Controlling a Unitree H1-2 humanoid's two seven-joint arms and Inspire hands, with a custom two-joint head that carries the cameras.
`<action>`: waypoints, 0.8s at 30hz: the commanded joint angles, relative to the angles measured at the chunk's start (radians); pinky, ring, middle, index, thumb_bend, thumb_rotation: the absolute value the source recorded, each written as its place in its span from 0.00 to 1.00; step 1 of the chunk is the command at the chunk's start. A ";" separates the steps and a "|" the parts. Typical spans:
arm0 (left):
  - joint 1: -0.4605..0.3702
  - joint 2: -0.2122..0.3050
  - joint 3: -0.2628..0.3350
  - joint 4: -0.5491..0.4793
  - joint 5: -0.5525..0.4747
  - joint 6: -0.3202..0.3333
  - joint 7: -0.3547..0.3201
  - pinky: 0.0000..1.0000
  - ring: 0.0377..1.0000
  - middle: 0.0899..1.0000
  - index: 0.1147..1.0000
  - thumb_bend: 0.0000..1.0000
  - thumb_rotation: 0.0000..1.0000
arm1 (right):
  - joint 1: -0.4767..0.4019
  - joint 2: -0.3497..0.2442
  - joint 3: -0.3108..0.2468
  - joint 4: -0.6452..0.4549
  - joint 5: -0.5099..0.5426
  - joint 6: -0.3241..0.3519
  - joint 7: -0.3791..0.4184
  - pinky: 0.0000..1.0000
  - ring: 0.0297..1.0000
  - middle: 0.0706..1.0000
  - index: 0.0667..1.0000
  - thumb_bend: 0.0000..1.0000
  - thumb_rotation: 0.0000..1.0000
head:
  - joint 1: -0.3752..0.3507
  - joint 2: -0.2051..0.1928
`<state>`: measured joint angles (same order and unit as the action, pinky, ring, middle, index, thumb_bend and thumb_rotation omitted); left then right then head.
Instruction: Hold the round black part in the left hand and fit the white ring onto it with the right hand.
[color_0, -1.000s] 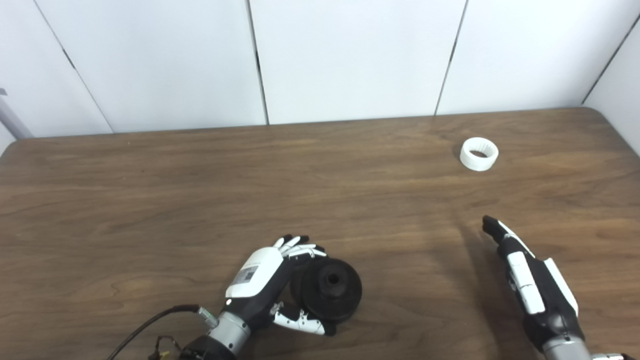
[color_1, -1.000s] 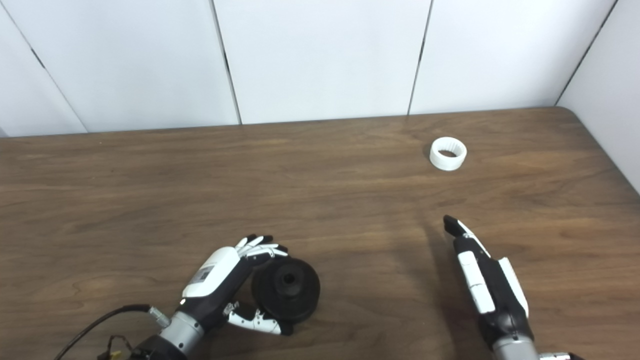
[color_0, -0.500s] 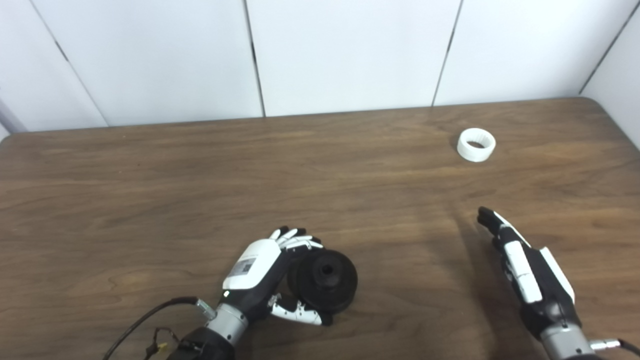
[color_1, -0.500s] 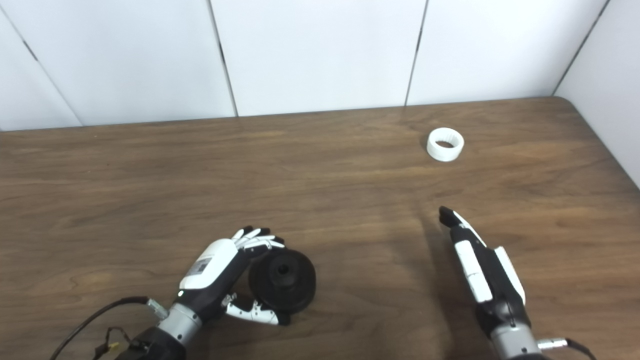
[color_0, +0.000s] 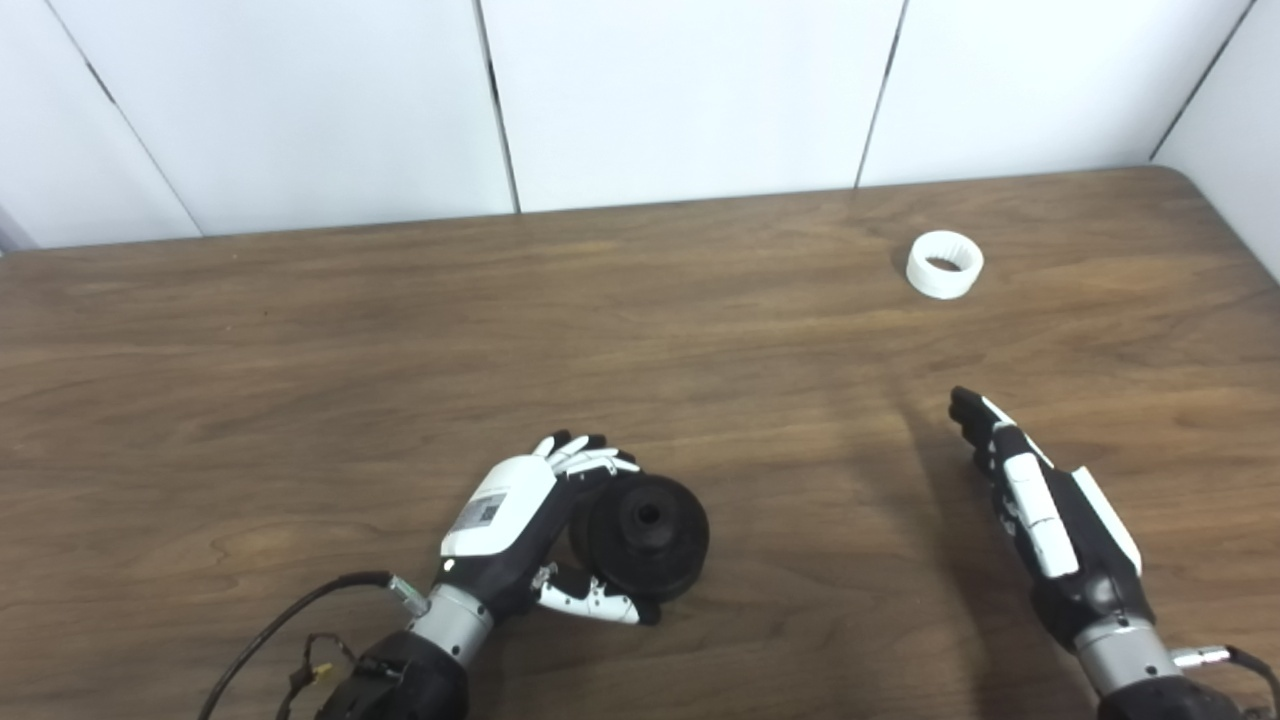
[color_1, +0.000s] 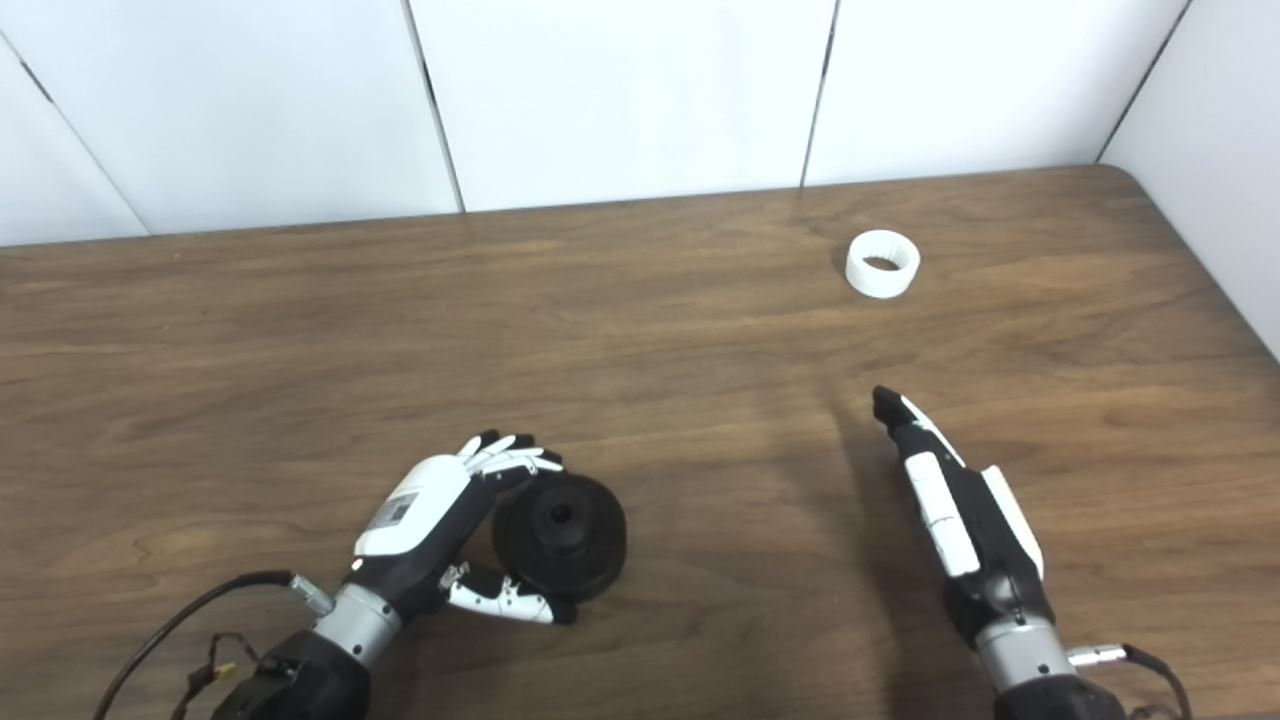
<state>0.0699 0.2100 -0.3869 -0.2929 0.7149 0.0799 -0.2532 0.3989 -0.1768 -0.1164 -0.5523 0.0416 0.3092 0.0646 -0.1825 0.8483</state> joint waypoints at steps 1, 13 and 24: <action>-0.014 0.000 0.000 0.008 0.012 0.020 -0.013 1.00 0.94 0.83 0.42 0.52 0.06 | -0.018 0.011 -0.022 -0.027 0.035 -0.049 -0.007 0.99 0.96 0.93 0.91 0.56 1.00 | -0.004 -0.002; -0.016 -0.001 -0.011 0.029 0.029 0.010 0.001 1.00 0.94 0.83 0.42 0.52 0.06 | -0.141 -0.024 -0.103 -0.158 0.088 0.117 -0.036 0.99 0.97 0.92 0.91 0.60 1.00 | -0.043 -0.045; -0.010 0.000 -0.024 0.031 0.061 0.009 0.005 1.00 0.94 0.84 0.42 0.52 0.06 | -0.351 -0.191 -0.110 -0.091 -0.051 0.161 -0.037 0.96 0.94 0.90 0.88 0.70 0.45 | -0.046 -0.060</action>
<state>0.0646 0.2056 -0.4020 -0.2826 0.7407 0.0780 -0.2442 0.0851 -0.3389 -0.2243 -0.6368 0.0205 0.4743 0.0277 -0.2301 0.7885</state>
